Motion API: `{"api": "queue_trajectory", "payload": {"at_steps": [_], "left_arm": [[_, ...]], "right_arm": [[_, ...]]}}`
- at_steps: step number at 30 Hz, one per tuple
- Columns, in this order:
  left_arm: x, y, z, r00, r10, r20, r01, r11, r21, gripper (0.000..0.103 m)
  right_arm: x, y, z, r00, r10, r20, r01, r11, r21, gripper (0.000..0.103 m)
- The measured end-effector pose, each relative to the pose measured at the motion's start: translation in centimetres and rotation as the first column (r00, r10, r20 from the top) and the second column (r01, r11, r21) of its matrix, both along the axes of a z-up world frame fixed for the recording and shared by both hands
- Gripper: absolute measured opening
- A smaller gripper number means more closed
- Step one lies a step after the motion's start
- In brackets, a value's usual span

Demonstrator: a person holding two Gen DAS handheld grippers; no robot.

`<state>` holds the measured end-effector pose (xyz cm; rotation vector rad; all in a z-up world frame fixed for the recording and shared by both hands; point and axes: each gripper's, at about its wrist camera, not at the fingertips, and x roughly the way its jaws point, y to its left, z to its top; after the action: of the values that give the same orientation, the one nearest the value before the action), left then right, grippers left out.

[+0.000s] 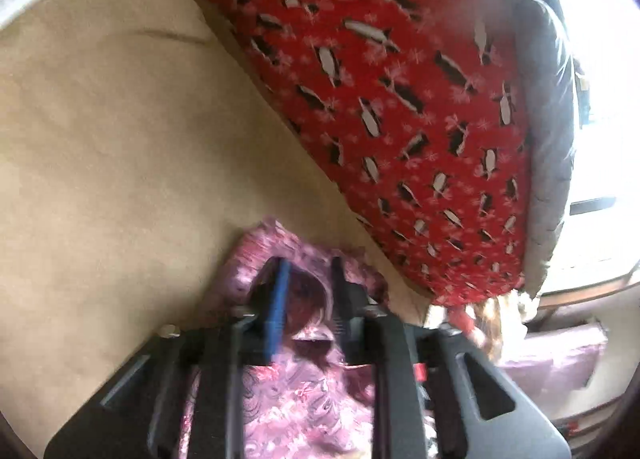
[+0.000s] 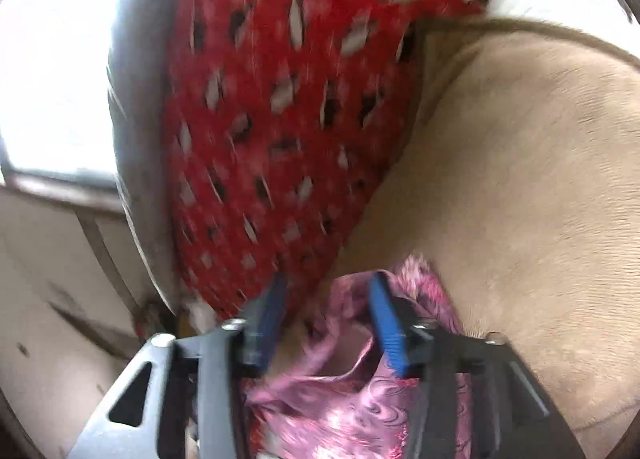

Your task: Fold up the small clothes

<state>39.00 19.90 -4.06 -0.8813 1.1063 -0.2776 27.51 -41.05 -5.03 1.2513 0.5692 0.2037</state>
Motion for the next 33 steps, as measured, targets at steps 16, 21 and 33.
{"api": "queue_trajectory", "payload": {"at_steps": [16,21,33], "left_arm": [[0.2,-5.3,-3.7,0.988,-0.147,-0.052,0.155,0.965,0.21,0.051],[2.1,-5.8,-3.3,0.993,-0.116,-0.022,0.117,0.958,0.261,0.007],[2.2,-4.1,-3.4,0.994,-0.101,-0.035,0.106,0.97,0.218,0.018]], "right_arm": [[7.2,9.3,-0.3,0.949,0.092,-0.3,-0.278,0.693,-0.665,0.023],[6.3,7.9,2.5,0.984,0.15,-0.1,-0.18,0.756,-0.629,0.004],[5.8,3.9,-0.9,0.98,0.055,-0.19,-0.149,0.837,-0.527,0.014]]}}
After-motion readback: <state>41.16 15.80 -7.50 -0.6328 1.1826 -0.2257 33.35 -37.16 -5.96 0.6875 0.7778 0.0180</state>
